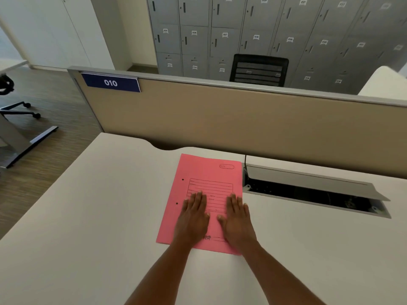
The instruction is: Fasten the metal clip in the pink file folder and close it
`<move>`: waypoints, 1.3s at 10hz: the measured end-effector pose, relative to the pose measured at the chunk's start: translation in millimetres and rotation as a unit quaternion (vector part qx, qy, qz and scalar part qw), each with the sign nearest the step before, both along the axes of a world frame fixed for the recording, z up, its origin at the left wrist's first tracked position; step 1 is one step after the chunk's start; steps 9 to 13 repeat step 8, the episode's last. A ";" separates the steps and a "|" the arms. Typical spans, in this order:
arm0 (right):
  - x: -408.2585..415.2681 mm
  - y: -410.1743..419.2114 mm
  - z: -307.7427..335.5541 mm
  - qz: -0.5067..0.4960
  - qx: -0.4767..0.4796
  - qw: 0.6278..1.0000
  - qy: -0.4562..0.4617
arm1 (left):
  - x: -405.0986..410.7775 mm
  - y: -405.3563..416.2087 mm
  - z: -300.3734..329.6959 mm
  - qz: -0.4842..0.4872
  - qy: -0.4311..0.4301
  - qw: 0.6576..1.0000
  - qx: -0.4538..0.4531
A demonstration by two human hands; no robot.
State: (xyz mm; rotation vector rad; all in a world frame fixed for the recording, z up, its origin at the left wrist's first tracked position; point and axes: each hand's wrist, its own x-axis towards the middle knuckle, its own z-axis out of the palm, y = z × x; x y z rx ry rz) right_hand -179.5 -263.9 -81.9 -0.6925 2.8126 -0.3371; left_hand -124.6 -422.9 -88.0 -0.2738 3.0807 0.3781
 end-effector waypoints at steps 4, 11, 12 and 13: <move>1.9 1.0 -7.5 0.002 0.004 1.000 0.024 | 2.6 -2.2 -10.5 0.001 0.008 1.000 -0.023; -10.8 1.4 33.8 0.009 -0.004 0.999 0.042 | -17.9 6.6 37.1 0.002 0.015 1.000 -0.010; -10.8 1.4 33.8 0.009 -0.004 0.999 0.042 | -17.9 6.6 37.1 0.002 0.015 1.000 -0.010; -10.8 1.4 33.8 0.009 -0.004 0.999 0.042 | -17.9 6.6 37.1 0.002 0.015 1.000 -0.010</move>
